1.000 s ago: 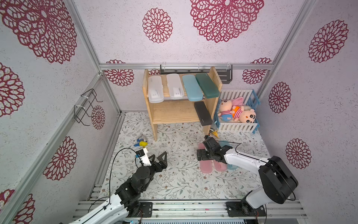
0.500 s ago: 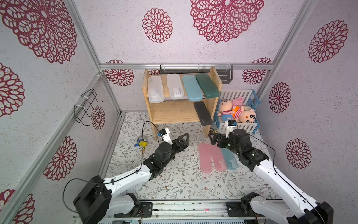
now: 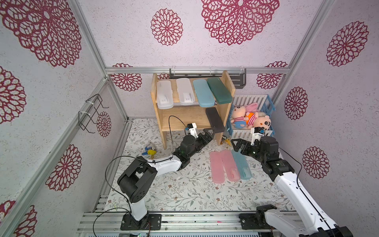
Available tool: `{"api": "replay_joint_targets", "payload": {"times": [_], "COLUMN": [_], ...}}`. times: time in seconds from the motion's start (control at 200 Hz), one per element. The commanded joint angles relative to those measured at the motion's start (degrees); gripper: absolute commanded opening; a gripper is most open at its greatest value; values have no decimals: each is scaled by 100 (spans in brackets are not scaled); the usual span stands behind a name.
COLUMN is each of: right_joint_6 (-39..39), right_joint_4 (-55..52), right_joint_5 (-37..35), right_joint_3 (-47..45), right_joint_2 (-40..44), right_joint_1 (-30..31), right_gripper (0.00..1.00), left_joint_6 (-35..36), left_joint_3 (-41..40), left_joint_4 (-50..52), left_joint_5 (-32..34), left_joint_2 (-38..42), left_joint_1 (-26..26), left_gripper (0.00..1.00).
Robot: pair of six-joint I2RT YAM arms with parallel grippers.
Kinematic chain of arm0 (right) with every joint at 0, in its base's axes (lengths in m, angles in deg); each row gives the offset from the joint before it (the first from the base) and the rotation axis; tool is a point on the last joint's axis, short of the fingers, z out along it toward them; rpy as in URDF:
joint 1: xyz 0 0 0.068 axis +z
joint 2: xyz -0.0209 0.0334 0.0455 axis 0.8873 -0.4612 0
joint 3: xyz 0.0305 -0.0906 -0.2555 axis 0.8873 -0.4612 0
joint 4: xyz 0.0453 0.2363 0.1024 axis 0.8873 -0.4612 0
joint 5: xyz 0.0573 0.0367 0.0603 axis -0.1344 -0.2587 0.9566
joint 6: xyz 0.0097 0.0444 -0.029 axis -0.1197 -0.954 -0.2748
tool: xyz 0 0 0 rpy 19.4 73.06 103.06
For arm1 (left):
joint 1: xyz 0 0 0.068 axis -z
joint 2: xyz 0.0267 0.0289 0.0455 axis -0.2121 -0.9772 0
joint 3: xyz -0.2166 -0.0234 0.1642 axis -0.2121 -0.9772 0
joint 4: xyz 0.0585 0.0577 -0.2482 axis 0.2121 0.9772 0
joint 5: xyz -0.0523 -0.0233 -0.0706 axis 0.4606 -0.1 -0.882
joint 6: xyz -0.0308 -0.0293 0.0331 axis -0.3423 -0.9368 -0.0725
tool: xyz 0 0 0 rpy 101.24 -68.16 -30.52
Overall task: Remove the pencil cases from the shelf
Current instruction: Pick up the pencil case from the shelf.
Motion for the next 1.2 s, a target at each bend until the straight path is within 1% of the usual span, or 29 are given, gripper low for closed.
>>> {"api": "replay_joint_targets", "payload": {"times": [0.0,0.16,0.26,0.27,0.295,0.47,0.585,0.66,0.69,0.725,0.755,0.931,0.996,1.111,1.196], "right_joint_6": [6,53,81,85,95,140,156,174,190,200,213,288,314,356,374], "right_joint_4": [106,91,89,84,80,44,10,-27,-46,-68,-85,-199,-252,-324,-375], "right_joint_5": [188,280,290,286,290,337,337,336,334,326,318,265,229,181,150], "right_joint_3": [186,281,304,310,312,330,354,382,405,426,442,530,563,615,656], "right_joint_2": [4,-86,-109,-111,-126,-193,-193,-193,-193,-189,-193,-182,-176,-143,-115], "right_joint_1": [-88,-178,-212,-218,-223,-267,-285,-293,-293,-293,-294,-304,-302,-302,-302], "right_gripper": [99,99,99,99,99,99,99,99,99,99,99,99,99,99,99], "left_joint_6": [-347,-506,-545,-552,-567,-596,-660,-686,-695,-703,-712,-739,-735,-706,-679], "left_joint_3": [196,542,791,807,865,1039,1024,1007,1006,998,990,972,971,914,804], "left_joint_4": [-518,-550,-475,-464,-448,-281,-345,-390,-408,-437,-457,-567,-578,-576,-624], "left_joint_5": [-277,-425,-516,-524,-537,-561,-553,-565,-565,-565,-562,-574,-577,-588,-561], "left_joint_2": [-348,-721,-827,-993,-1075,-1203,-1242,-1253,-1261,-1262,-1268,-1290,-1281,-1231,-1150], "left_joint_1": [-138,-179,-172,-172,-168,-181,-181,-190,-190,-190,-190,-192,-207,-214,-225], "left_gripper": [99,95,90,90,89,80,71,68,64,54,50,43,33,24,15]}}
